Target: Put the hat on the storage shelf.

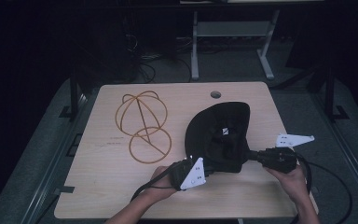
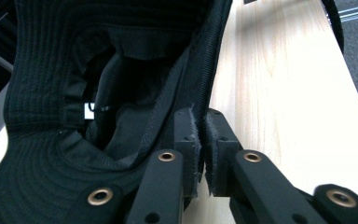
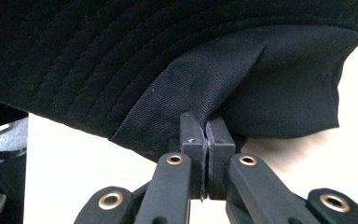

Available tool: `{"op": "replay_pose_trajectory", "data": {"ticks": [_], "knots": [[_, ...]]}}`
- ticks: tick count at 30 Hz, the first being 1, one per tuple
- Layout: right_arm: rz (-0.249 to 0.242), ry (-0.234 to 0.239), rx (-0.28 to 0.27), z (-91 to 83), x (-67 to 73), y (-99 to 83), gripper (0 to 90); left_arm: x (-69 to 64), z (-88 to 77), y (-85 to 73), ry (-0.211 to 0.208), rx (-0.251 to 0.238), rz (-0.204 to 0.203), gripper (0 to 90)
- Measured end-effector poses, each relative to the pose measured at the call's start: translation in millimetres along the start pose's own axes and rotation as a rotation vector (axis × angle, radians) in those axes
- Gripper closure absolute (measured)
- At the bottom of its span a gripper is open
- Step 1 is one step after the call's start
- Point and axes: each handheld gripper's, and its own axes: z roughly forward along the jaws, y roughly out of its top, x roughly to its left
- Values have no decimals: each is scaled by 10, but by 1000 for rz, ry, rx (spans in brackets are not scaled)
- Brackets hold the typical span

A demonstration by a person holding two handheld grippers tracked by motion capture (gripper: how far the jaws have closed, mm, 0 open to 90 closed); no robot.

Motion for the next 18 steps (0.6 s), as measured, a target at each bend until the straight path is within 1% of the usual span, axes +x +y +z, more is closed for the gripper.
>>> {"op": "replay_pose_trajectory", "data": {"ticks": [2, 5, 6, 9, 12, 14, 16, 17, 18], "knots": [[-10, -4, -31, -63, 9, 80, 888, 9, -17, 4, 8, -3, -5, 811], [-14, -9, -36, -104, 16, 127, 889, 27, -39, 1, 17, -6, -15, 812], [-18, -7, -60, -150, 24, 170, 889, 32, -44, 1, 22, -7, -13, 810], [-18, -2, -71, -189, 33, 210, 890, 35, -50, 0, 25, -8, -18, 811], [-38, -12, -70, -251, 58, 297, 890, 46, -63, -3, 27, -7, -18, 804], [-46, -8, -80, -304, 73, 362, 890, 60, -68, -11, 34, -10, -33, 795], [-57, -23, -80, -355, 98, 443, 890, 77, -78, -22, 35, -10, -43, 790], [-61, -22, -75, -372, 103, 468, 890, 88, -87, -28, 37, -6, -42, 786], [-71, -33, -71, -393, 112, 501, 890, 95, -94, -35, 39, -3, -48, 776]]}}
